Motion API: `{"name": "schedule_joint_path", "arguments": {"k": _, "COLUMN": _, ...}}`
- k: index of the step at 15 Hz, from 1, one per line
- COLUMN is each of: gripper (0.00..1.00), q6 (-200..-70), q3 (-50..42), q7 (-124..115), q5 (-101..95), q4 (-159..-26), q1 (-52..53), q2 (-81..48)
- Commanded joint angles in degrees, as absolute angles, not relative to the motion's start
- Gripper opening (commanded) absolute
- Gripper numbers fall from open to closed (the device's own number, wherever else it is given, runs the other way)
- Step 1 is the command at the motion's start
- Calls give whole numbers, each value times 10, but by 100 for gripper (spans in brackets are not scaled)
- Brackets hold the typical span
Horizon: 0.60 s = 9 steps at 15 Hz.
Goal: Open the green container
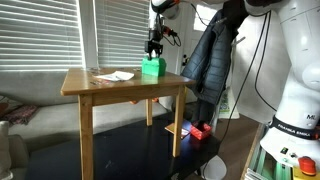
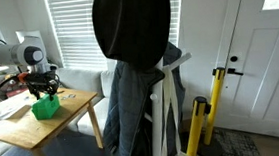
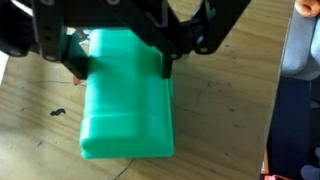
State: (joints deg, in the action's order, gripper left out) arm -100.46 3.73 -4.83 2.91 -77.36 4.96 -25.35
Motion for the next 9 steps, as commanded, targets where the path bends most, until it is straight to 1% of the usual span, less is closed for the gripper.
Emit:
{"name": "schedule_joint_path", "arguments": {"k": 1, "gripper": 58, "q6": -1002, "q3": 35, "q7": -54, "q5": 35, "q4": -753, "q1": 50, "q2": -266}}
{"name": "schedule_joint_path", "arguments": {"k": 2, "gripper": 45, "q6": -1009, "q3": 33, "q7": -60, "q5": 28, "q4": -756, "q1": 53, "q2": -263}}
{"name": "schedule_joint_path", "arguments": {"k": 5, "gripper": 45, "q6": -1030, "q3": 22, "q7": -90, "q5": -19, "q4": -769, "q1": 71, "q2": -250}}
{"name": "schedule_joint_path", "arguments": {"k": 9, "gripper": 45, "q6": -1026, "q3": 3, "q7": -158, "q5": -145, "q4": -774, "q1": 113, "q2": -234}}
